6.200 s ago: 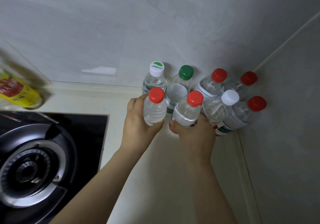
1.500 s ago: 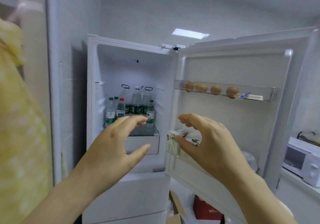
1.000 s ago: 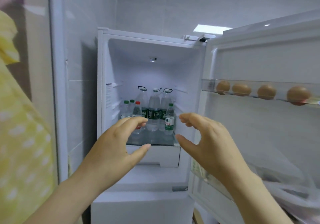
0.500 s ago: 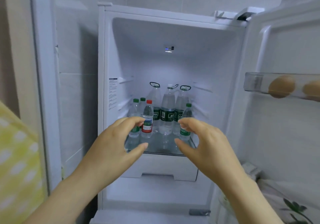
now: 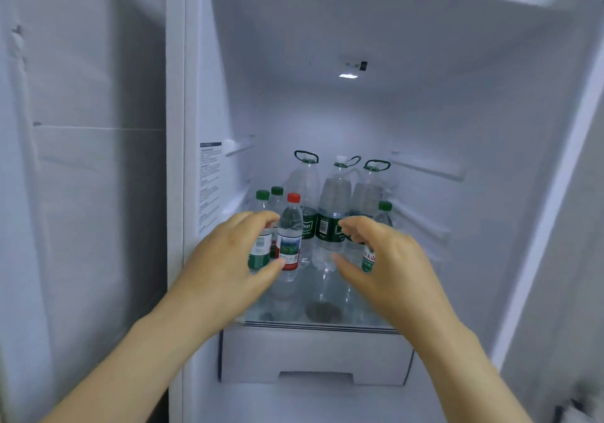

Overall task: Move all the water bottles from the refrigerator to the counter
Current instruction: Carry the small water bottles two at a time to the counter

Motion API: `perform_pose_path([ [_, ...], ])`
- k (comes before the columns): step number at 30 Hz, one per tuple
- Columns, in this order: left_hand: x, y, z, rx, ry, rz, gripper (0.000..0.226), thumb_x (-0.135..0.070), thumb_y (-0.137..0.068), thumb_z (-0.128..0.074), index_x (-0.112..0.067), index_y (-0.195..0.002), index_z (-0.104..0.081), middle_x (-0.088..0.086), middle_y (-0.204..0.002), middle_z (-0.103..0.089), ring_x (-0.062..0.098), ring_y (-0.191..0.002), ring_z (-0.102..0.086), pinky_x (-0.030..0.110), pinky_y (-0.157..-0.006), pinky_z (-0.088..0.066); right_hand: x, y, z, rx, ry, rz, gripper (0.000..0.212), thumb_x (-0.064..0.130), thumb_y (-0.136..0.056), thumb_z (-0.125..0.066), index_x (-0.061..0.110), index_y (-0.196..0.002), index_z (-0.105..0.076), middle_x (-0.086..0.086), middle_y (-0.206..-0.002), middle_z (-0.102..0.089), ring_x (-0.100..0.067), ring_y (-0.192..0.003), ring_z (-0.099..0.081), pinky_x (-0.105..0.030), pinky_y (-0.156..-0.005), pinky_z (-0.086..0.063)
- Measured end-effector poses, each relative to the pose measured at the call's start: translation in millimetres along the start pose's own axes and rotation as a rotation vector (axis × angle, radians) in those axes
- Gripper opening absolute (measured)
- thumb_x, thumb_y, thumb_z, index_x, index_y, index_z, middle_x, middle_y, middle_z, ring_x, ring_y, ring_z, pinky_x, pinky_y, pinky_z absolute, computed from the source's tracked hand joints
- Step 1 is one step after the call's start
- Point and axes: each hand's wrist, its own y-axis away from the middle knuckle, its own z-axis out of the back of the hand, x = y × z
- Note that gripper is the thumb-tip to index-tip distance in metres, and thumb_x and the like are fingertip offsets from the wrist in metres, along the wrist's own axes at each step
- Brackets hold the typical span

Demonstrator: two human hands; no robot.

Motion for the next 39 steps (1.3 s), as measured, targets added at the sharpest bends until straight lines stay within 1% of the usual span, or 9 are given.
perform_pose_path([
  [4,21,-33,-20,-0.017,-0.056,0.019,0.054,-0.032,-0.087,-0.066,-0.029,-0.136,-0.046,-0.013,-0.138,-0.048,0.009,-0.126,-0.045,0.023,-0.104,-0.035,-15,-34,-24,-0.001,-0.012,0.000,0.044,0.037,-0.087,-0.066,0.025,-0.128,-0.056,0.010,-0.120,-0.065,-0.010,-0.111,-0.060,-0.028,-0.092,-0.049],
  [7,35,-55,-36,-0.044,-0.111,0.033,0.054,-0.033,-0.086,-0.066,-0.027,-0.136,-0.047,-0.010,-0.138,-0.049,0.012,-0.126,-0.047,0.028,-0.103,-0.038,-30,-61,-43,0.004,0.004,0.021,0.042,0.035,-0.088,-0.066,0.024,-0.127,-0.056,0.008,-0.117,-0.067,-0.012,-0.108,-0.061,-0.029,-0.089,-0.049],
  [14,61,-99,-68,-0.071,-0.204,0.080,0.057,-0.035,-0.089,-0.063,-0.025,-0.141,-0.042,-0.008,-0.142,-0.046,0.013,-0.129,-0.044,0.025,-0.105,-0.034,-62,-115,-90,0.026,-0.045,0.087,0.042,0.034,-0.090,-0.065,0.026,-0.129,-0.054,0.010,-0.121,-0.066,-0.009,-0.111,-0.061,-0.026,-0.091,-0.048],
  [21,90,-125,-105,-0.081,-0.213,0.164,0.058,-0.033,-0.090,-0.061,-0.023,-0.142,-0.038,-0.004,-0.139,-0.047,0.014,-0.125,-0.044,0.022,-0.102,-0.032,-90,-149,-145,0.093,-0.093,0.096,0.050,0.037,-0.089,-0.065,0.025,-0.135,-0.051,0.009,-0.128,-0.062,-0.009,-0.116,-0.058,-0.029,-0.097,-0.049],
  [28,115,-139,-148,-0.164,-0.142,0.321,0.077,-0.031,-0.083,-0.070,-0.019,-0.147,-0.029,0.002,-0.144,-0.039,0.019,-0.132,-0.038,0.026,-0.109,-0.029,-113,-166,-185,0.157,-0.144,0.031,0.055,0.039,-0.087,-0.067,0.027,-0.137,-0.048,0.011,-0.132,-0.059,-0.007,-0.119,-0.054,-0.023,-0.096,-0.043],
  [34,129,-153,-171,-0.249,-0.054,0.404,0.087,-0.030,-0.083,-0.071,-0.016,-0.151,-0.019,0.001,-0.153,-0.029,0.018,-0.141,-0.027,0.024,-0.112,-0.020,-123,-174,-219,0.177,-0.302,-0.079,0.074,0.045,-0.080,-0.073,0.024,-0.143,-0.040,0.008,-0.139,-0.053,-0.011,-0.125,-0.051,-0.029,-0.100,-0.045],
  [36,136,-156,-177,-0.247,-0.008,0.452,0.090,-0.030,-0.083,-0.071,-0.016,-0.152,-0.016,0.002,-0.155,-0.027,0.019,-0.143,-0.025,0.026,-0.113,-0.021,-124,-175,-227,0.177,-0.387,-0.103,0.069,0.044,-0.078,-0.075,0.029,-0.138,-0.043,0.013,-0.129,-0.057,-0.007,-0.119,-0.053,-0.024,-0.095,-0.044],
  [38,142,-158,-182,-0.240,0.013,0.484,0.090,-0.031,-0.083,-0.071,-0.016,-0.153,-0.016,0.003,-0.154,-0.029,0.019,-0.142,-0.025,0.030,-0.114,-0.025,-124,-175,-233,0.171,-0.464,-0.120,0.055,0.041,-0.077,-0.076,0.042,-0.122,-0.045,0.026,-0.109,-0.057,0.000,-0.106,-0.056,-0.022,-0.089,-0.047],
  [39,144,-158,-184,-0.242,0.018,0.488,0.090,-0.031,-0.083,-0.071,-0.016,-0.153,-0.017,0.003,-0.154,-0.030,0.019,-0.142,-0.026,0.031,-0.114,-0.026,-123,-175,-236,0.168,-0.501,-0.132,0.051,0.039,-0.077,-0.077,0.045,-0.116,-0.044,0.029,-0.103,-0.057,0.003,-0.101,-0.058,-0.024,-0.088,-0.051],
])
